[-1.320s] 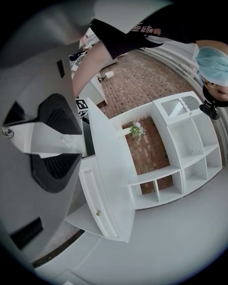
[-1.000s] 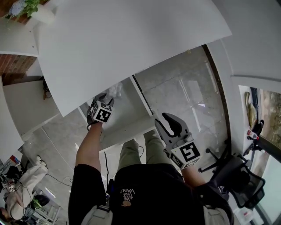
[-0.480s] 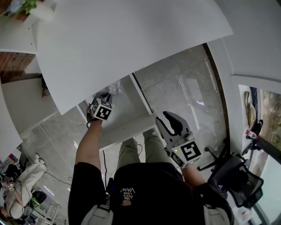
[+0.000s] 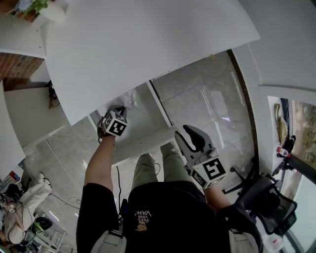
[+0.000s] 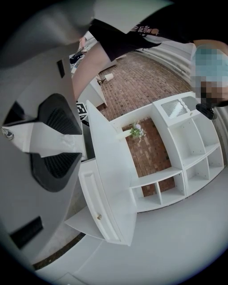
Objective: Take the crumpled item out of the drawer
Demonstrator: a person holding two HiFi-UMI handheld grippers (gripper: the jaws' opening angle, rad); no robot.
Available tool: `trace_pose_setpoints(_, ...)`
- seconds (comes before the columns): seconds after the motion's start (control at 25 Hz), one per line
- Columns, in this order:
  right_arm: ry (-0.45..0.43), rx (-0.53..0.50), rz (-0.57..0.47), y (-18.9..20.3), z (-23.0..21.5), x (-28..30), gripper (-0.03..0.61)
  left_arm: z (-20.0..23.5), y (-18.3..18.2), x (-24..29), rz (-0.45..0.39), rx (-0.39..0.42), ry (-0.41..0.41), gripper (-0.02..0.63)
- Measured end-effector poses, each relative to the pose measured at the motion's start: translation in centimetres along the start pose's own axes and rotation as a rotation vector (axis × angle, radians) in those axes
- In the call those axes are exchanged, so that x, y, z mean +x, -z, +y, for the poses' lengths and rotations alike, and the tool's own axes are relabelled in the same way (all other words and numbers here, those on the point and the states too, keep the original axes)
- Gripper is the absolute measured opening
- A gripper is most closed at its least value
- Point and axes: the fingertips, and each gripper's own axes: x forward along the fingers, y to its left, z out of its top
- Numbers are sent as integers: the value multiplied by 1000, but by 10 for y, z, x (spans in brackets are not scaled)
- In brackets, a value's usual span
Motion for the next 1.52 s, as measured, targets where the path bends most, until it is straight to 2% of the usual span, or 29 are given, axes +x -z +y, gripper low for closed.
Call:
trace_pose_setpoints(0.24,-10,-10,-7,1,12,-9,121,-14,4,-16,-18,36,5,18)
trace_pose_setpoints(0.6,-13,-31,-33,1,35,-27,121,-32,3,-63,-111,69,-19,17)
trace_pose_setpoints(1.12,27,-70,-64,1,66,-54,121,-52,10,-146,-264,78,-74,17)
trace_pose_setpoints(1.52,51,-79,-123,-14,98,-70,121,-55,18,-214,-378,29,-133,17)
